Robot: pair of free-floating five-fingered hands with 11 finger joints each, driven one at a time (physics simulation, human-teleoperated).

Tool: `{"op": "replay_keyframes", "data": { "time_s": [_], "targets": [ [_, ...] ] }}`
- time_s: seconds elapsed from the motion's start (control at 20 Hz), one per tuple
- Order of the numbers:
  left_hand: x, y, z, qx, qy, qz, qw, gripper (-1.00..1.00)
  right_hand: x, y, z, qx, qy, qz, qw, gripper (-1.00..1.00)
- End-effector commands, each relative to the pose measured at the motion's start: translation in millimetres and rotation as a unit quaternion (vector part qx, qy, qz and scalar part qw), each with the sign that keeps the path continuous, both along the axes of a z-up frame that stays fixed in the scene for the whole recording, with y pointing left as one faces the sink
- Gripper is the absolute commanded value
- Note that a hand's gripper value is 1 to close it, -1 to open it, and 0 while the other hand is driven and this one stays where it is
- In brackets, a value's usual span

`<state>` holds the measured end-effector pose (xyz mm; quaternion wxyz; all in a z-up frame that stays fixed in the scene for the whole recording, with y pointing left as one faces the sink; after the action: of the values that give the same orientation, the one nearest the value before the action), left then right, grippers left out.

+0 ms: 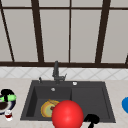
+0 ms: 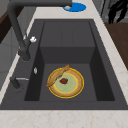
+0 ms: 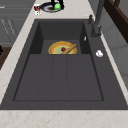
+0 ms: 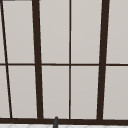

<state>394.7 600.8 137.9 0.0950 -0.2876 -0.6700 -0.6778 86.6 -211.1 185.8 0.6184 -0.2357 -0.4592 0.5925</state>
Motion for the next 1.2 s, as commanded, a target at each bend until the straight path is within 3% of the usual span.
{"op": "replay_keyframes", "data": {
  "time_s": [0.0, 0.2, 0.4, 0.65, 1.15],
  "targets": [
    [2.6, 5.5, -9.4, -0.002, 0.0, 0.0, 1.0, 1.0, 0.0, 0.0, 0.0, 0.0, 0.0, 0.0, 1.0, 0.0],
    [2.3, 4.1, 3.6, -0.005, -0.016, 0.008, 0.9998, 1.0, 0.0, 0.0, 0.0, 0.0, 0.0, 0.0, 1.0, 0.0],
    [2.3, 1.1, 4.3, -0.01, -0.021, 0.012, 0.9997, 1.0, 0.0, 0.0, 0.0, 0.0, 0.0, 0.0, 1.0, 0.0],
    [4.3, -8.7, 22.3, -0.01, -0.022, 0.015, 0.9996, 1.0, 0.0, 0.0, 0.0, 0.0, 0.0, 0.0, 1.0, 0.0],
    [2.4, -54.4, 57.0, 0.016, -0.023, 0.025, 0.9993, 1.0, 0.0, 0.0, 0.0, 0.0, 0.0, 0.0, 1.0, 0.0]
  ]
}}
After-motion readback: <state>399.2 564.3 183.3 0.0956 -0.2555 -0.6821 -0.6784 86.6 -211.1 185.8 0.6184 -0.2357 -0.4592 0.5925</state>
